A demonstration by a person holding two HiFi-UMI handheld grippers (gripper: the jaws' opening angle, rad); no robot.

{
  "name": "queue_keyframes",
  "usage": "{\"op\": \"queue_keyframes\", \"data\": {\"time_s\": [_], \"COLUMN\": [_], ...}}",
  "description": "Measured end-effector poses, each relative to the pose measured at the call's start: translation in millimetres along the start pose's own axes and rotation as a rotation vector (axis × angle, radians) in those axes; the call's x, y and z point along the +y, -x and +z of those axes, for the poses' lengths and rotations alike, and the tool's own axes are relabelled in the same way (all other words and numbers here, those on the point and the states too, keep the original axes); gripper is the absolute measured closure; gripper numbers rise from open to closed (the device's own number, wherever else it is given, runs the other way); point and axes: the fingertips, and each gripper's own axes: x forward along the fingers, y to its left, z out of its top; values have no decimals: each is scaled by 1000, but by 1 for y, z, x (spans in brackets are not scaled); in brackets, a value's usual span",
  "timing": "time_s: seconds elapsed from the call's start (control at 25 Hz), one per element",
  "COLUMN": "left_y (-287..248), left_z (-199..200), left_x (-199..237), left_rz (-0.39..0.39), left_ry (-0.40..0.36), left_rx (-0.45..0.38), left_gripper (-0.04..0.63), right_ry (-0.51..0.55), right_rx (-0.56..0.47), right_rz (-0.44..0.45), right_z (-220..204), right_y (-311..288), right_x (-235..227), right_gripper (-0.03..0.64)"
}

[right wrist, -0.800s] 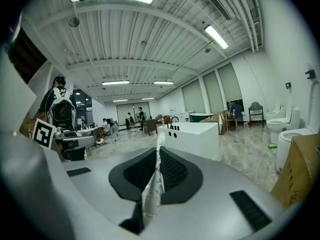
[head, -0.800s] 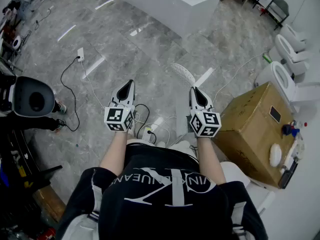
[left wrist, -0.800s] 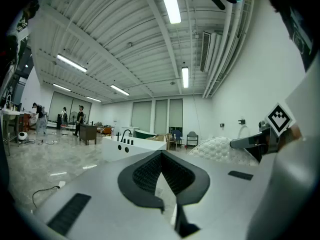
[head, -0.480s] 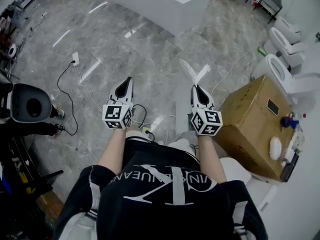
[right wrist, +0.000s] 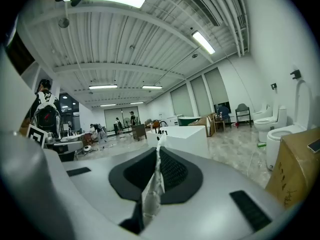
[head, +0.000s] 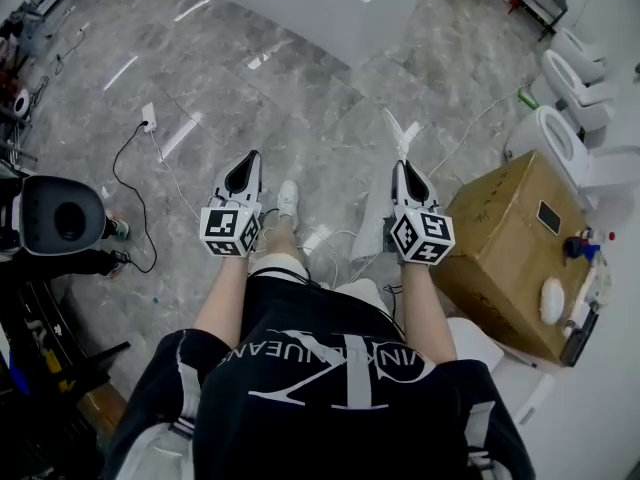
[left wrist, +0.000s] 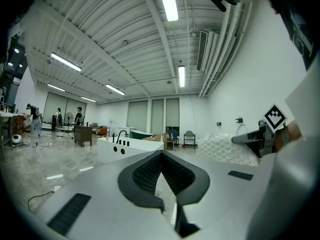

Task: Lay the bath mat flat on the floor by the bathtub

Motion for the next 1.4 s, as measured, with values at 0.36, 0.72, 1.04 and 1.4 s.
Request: {"op": "queue_keyframes", "data": {"time_s": [0.36,0.72,1.04,1.4], "left_y": [-100,-209,-292,-367], "left_z": [-2,10,7,-7], "left_x": [69,115,150,174], "left_rz": [2,-31,-67,-113], "left_ry": [33,36,39,32], "left_rx": [-15,21,50,79], "left_gripper": [580,580,580,580], "right_ry": [-6,-14,-19,-21], "right_rx": [28,53,69,87], "right_rz": [-22,-12,2,9], "right_z": [2,33,52,52], "right_y": [-99,-209,-307,-393], "right_x": [-4,-6,-9,-24], "right_gripper": [580,580,579,580]}}
